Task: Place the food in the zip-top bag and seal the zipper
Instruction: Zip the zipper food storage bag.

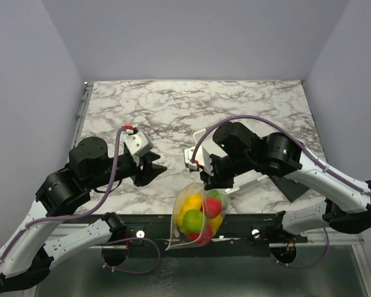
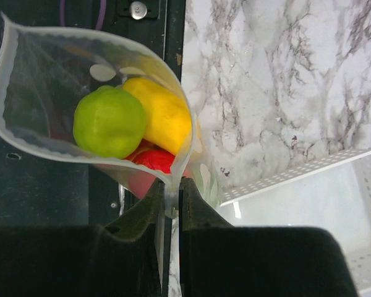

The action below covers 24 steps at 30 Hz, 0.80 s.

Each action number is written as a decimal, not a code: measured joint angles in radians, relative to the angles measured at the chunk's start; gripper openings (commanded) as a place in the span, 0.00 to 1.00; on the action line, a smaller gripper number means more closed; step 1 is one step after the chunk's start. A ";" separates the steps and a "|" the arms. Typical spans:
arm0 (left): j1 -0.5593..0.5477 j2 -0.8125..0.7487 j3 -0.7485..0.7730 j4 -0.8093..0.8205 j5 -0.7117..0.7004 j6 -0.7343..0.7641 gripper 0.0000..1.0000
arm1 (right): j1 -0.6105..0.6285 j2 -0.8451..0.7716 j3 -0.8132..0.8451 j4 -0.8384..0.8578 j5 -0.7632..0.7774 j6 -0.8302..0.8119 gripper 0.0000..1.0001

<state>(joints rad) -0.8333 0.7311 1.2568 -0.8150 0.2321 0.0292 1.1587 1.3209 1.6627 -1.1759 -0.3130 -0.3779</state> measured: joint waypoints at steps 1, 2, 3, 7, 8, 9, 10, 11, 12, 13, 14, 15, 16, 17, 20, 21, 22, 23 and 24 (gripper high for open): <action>0.000 0.000 0.000 0.008 0.016 0.000 0.52 | 0.000 0.008 0.006 -0.011 -0.007 0.007 0.01; 0.000 0.001 0.000 0.013 0.030 0.000 0.52 | 0.000 0.015 0.012 -0.022 -0.013 0.012 0.01; 0.000 0.001 0.000 0.021 0.046 0.000 0.55 | 0.000 0.021 0.020 -0.033 -0.018 0.018 0.01; 0.000 0.001 -0.011 0.085 0.132 -0.014 0.63 | 0.000 0.035 0.059 -0.058 -0.038 0.038 0.01; 0.000 0.001 -0.018 0.103 0.154 -0.022 0.63 | 0.000 0.036 0.067 -0.058 -0.042 0.042 0.01; 0.000 0.001 -0.029 0.122 0.173 -0.029 0.64 | 0.000 0.037 0.075 -0.058 -0.046 0.046 0.01; 0.000 0.001 -0.040 0.140 0.190 -0.038 0.64 | 0.000 0.037 0.083 -0.058 -0.050 0.049 0.01; 0.000 0.001 -0.057 0.163 0.212 -0.051 0.65 | 0.000 0.037 0.090 -0.058 -0.056 0.050 0.01; 0.000 0.001 -0.068 0.175 0.224 -0.059 0.65 | 0.000 0.038 0.095 -0.058 -0.062 0.053 0.01; 0.000 0.002 -0.085 0.198 0.243 -0.075 0.65 | 0.000 0.039 0.101 -0.058 -0.068 0.055 0.01; 0.000 0.003 -0.097 0.214 0.257 -0.084 0.66 | 0.000 0.040 0.105 -0.056 -0.073 0.056 0.01; 0.000 0.006 -0.107 0.232 0.272 -0.094 0.66 | 0.000 0.042 0.108 -0.056 -0.077 0.056 0.01; 0.000 0.008 -0.117 0.249 0.284 -0.103 0.67 | 0.000 0.045 0.114 -0.056 -0.080 0.056 0.01; 0.000 0.013 -0.127 0.271 0.302 -0.114 0.67 | 0.000 0.050 0.120 -0.055 -0.083 0.056 0.01; 0.000 0.027 -0.139 0.312 0.333 -0.132 0.67 | 0.000 0.072 0.147 -0.052 -0.095 0.056 0.01; 0.000 0.034 -0.140 0.325 0.344 -0.135 0.68 | 0.000 0.079 0.154 -0.051 -0.097 0.056 0.01; 0.000 0.040 -0.140 0.336 0.355 -0.138 0.67 | 0.000 0.086 0.162 -0.050 -0.100 0.056 0.01; 0.000 0.050 -0.140 0.351 0.372 -0.142 0.67 | 0.000 0.092 0.169 -0.050 -0.100 0.056 0.01; 0.000 0.056 -0.140 0.360 0.383 -0.142 0.67 | 0.000 0.101 0.179 -0.049 -0.100 0.058 0.01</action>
<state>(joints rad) -0.8333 0.7868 1.1168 -0.4549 0.6151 -0.1131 1.1587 1.4216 1.8420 -1.2247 -0.4133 -0.3195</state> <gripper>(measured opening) 0.673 0.122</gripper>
